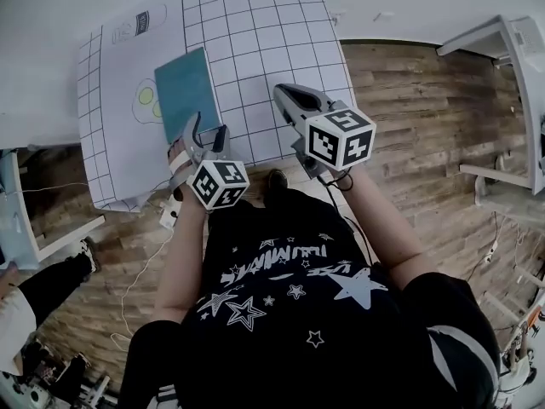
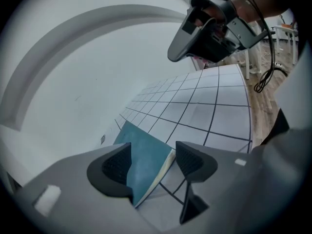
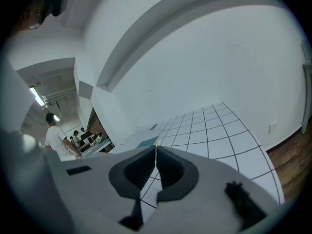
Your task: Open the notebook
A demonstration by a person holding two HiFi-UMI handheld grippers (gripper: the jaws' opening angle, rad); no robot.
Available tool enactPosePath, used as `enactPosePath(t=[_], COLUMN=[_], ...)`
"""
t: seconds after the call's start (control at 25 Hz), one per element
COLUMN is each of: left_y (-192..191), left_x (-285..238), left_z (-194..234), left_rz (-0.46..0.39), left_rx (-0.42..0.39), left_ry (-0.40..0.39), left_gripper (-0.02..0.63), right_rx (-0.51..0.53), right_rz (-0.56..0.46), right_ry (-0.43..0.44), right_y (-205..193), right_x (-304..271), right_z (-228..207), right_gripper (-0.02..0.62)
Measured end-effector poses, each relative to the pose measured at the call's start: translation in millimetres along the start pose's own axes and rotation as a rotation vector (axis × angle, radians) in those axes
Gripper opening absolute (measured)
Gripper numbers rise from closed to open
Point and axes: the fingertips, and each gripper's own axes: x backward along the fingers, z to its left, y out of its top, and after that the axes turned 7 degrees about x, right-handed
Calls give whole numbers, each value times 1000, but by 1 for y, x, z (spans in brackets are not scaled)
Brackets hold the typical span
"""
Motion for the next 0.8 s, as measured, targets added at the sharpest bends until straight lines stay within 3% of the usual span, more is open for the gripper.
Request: enactPosePath(t=[0.4,0.6,0.8], left_y=[-9,-13,-13], left_x=[-10,-15,-15], left_z=[8,7,-3], left_rz=[96,151,181], left_rx=[3,-24,-77], left_ry=[93,84,92], left_gripper=[266,259,83], right_rx=[-38,-59,-66], right_rz=[-8,-13,-26], right_ry=[-15,-29,-34], right_y=[-8,-12,-11], right_x=[8,13,15], right_z=[-15,-21,-22], right_gripper=[17,17,17])
